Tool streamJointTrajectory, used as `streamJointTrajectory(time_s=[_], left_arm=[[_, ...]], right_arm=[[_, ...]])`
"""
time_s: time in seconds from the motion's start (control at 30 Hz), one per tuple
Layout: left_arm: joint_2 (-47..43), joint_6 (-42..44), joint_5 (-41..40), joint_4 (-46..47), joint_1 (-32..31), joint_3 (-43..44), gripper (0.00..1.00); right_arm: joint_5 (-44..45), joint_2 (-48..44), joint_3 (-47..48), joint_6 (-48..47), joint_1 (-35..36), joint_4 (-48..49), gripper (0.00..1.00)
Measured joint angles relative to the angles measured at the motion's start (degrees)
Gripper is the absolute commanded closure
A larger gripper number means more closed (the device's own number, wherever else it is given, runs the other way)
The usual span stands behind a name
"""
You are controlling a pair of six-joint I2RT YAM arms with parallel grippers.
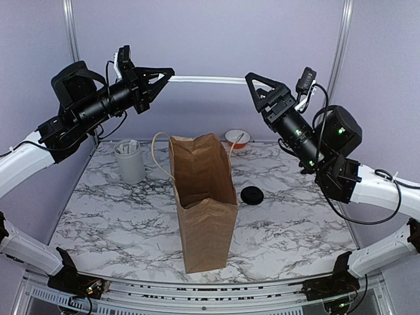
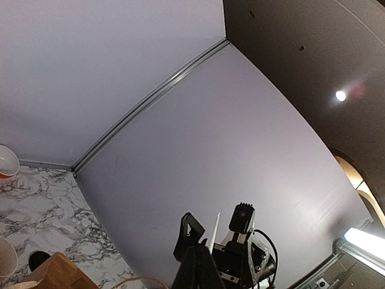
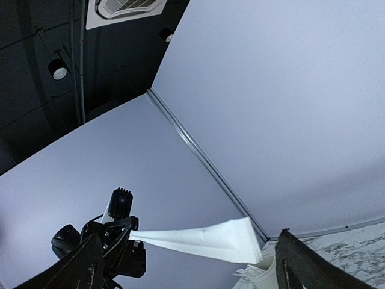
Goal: Pack the takeout coffee
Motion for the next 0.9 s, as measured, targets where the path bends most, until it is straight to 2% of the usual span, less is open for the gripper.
streamJointTrajectory(time_s=[0.13, 0.27, 0.37, 0.57, 0.67, 0.83, 0.9], left_arm=[[0.24, -1.03, -0.11, 1.53, -1.22, -0.46, 1.00], [0.35, -1.46, -0.20, 2.89, -2.32, -0.87, 1.00], [0.74, -2.08, -0.26, 3.61, -2.93, -1.05, 1.00], [2.08, -2.69, -0.83, 3.91, -3.45, -1.05, 1.00], [2.60, -2.95, -1.09, 3.98, -3.67, -1.05, 1.00], [2.86, -3.54, -1.31, 4.15, -3.76, -1.07, 1.00], [2.86, -3.56, -1.36, 4.17, -3.78, -1.07, 0.97]], right_arm=[[2.12, 0.00, -1.66, 1.18, 0.00, 4.48, 0.10], [3.78, 0.00, -1.95, 2.16, 0.00, 8.22, 0.20], [4.52, 0.02, -2.14, 2.64, 0.00, 10.62, 0.31], [4.79, 0.74, -2.14, 3.52, -0.13, 13.42, 0.64], [4.68, 0.83, -2.16, 3.74, -0.22, 13.64, 0.78], [4.81, 0.83, -2.19, 3.91, -0.24, 13.97, 0.97], [4.79, 0.83, -2.16, 4.07, -0.24, 13.97, 1.00]])
